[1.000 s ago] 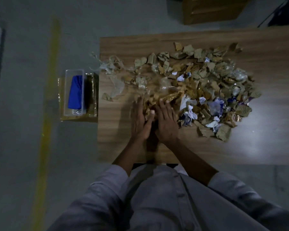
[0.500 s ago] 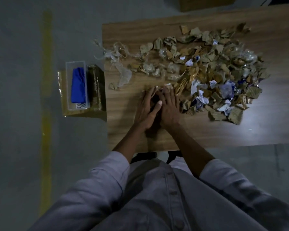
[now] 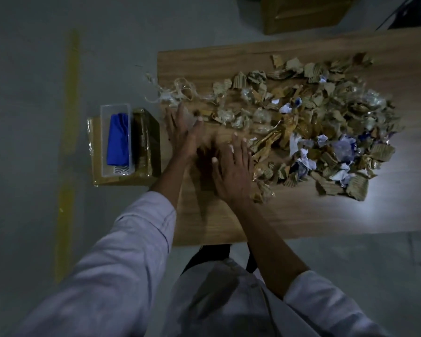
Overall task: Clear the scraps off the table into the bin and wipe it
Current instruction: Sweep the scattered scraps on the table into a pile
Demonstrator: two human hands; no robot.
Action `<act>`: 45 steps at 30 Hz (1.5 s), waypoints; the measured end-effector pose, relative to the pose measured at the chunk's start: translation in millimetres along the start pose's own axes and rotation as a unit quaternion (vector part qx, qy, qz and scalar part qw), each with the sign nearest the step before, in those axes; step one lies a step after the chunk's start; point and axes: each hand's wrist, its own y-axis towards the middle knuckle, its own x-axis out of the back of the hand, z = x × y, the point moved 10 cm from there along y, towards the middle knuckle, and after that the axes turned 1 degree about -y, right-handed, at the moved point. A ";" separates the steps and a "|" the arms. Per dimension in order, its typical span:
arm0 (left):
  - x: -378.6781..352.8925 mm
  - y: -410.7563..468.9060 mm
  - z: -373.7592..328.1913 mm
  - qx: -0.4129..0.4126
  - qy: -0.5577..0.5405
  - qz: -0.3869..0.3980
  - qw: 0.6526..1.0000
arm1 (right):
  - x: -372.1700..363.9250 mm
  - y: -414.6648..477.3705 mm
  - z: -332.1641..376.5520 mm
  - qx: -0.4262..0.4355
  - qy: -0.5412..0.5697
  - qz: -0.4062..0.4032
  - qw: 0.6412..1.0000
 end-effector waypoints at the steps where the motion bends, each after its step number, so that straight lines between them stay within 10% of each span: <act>1: -6.5 8.8 1.7 -0.005 0.039 0.018 0.999 | 1.7 -0.3 -6.1 -0.006 0.008 0.002 1.000; 9: -90.6 -70.5 -21.0 -0.280 0.230 0.239 0.901 | 20.0 22.9 -21.0 -0.036 0.015 -0.026 0.999; 12: -61.5 -91.2 -36.4 -0.335 0.184 0.154 0.911 | 22.8 36.9 -9.3 -0.025 0.026 -0.038 0.999; 17: 13.8 -53.9 -37.1 -0.218 0.142 -0.125 0.957 | 18.4 41.8 -7.8 -0.031 0.038 -0.039 0.998; 24: -101.2 -38.3 -50.1 -0.195 0.198 0.172 0.945 | 63.3 21.2 -81.2 -0.061 0.004 -0.116 0.991; 30: -107.1 -98.3 -105.0 -0.280 0.140 0.115 0.943 | 136.4 -17.5 -166.5 -0.062 -0.028 -0.185 0.980; 37: -190.5 -134.2 -91.1 -0.287 0.229 0.210 0.906 | 153.5 -68.8 -303.0 -0.377 0.048 -0.209 0.901; 45: -226.2 -145.0 -154.8 -0.324 0.165 0.134 0.922 | 155.8 -23.5 -260.5 -0.270 0.061 -0.199 0.940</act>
